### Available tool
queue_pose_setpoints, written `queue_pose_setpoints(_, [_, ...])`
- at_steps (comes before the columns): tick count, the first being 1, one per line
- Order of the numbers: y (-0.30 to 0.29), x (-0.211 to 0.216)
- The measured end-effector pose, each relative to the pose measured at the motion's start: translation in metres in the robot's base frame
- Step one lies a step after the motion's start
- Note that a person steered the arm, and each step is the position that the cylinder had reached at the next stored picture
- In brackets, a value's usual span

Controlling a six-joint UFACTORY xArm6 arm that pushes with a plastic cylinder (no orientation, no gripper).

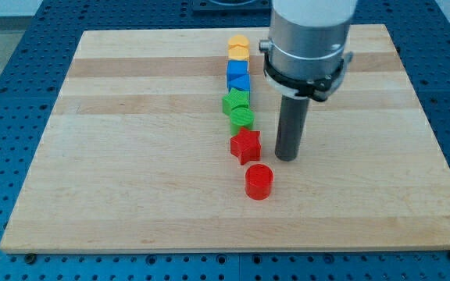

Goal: Push the red circle slightly to the left

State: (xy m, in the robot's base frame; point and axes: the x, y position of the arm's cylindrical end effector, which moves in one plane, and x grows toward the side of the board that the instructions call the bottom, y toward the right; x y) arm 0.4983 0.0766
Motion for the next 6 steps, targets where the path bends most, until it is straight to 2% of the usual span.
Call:
queue_pose_setpoints(3, [-0.019, 0.059])
queue_pose_setpoints(6, [-0.037, 0.065])
